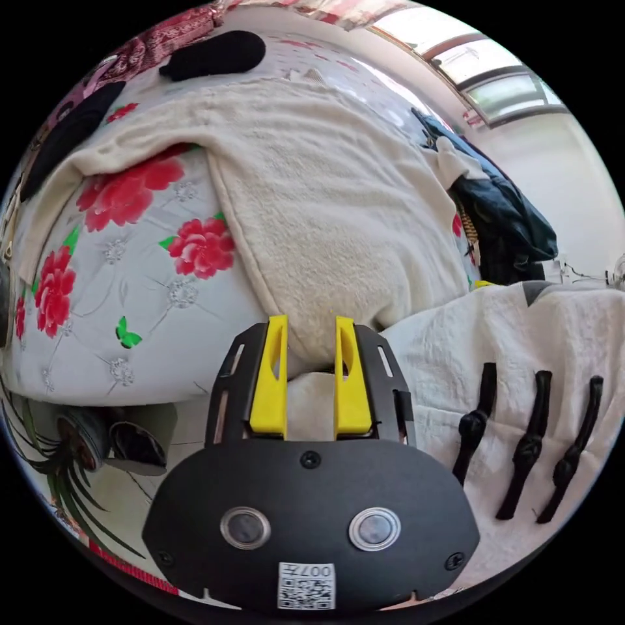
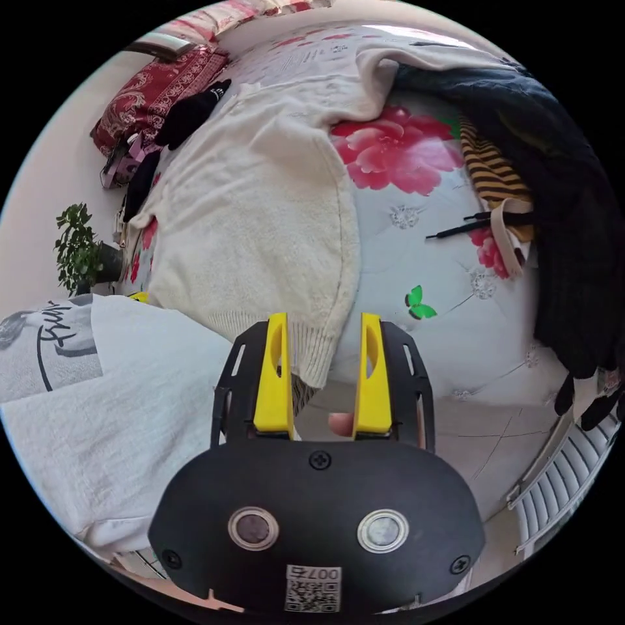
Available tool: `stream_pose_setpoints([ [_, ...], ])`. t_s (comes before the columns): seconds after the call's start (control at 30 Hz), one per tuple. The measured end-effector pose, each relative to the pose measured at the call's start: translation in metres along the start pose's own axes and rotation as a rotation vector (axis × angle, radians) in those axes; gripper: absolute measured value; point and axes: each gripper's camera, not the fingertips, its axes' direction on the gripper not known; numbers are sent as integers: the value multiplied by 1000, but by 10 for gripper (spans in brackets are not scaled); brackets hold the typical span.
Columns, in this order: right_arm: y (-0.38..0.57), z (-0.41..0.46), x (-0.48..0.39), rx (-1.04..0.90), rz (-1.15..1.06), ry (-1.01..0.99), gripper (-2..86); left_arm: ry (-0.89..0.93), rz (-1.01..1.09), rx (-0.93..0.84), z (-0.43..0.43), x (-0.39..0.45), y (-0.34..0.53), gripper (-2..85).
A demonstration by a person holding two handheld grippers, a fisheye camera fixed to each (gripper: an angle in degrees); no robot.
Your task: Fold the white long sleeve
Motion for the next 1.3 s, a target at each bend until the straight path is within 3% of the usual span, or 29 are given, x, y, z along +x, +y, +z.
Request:
stream_pose_setpoints([
  [0.07, -8, 22, -13, -77, -44, -19, 104, -115, 63, -34, 9, 13, -9, 87],
  [0.13, -14, 25, -30, -73, -114, 85, 110, -287, 229, -104, 15, 31, -19, 33],
  [0.23, -23, 25, -51, -155, -226, 117, 120, -308, 264, -166, 2, 25, -17, 0],
  [0.37, 0, 14, -60, -124, -264, 110, 130, -376, 222, -159, -16, -6, 26, -3],
  [0.5, 10, 45, -64, -178, -199, 96, 137, -189, -55, -39, -21, -62, 70, 25],
  [0.63, -5, 18, -102, -58, -251, 287, 143, -98, -360, 206, -64, -122, 93, 64],
  [0.83, -56, 8, -149, -90, -361, 347, 149, -13, -542, 418, -113, -221, 68, 93],
  [1.07, -56, 31, -142, -413, -302, 417, 153, 26, -722, 441, -135, -325, 8, 135],
  [1.3, -37, 1, -130, -219, -42, 346, 154, 6, -931, 327, -137, -415, -21, 158],
])
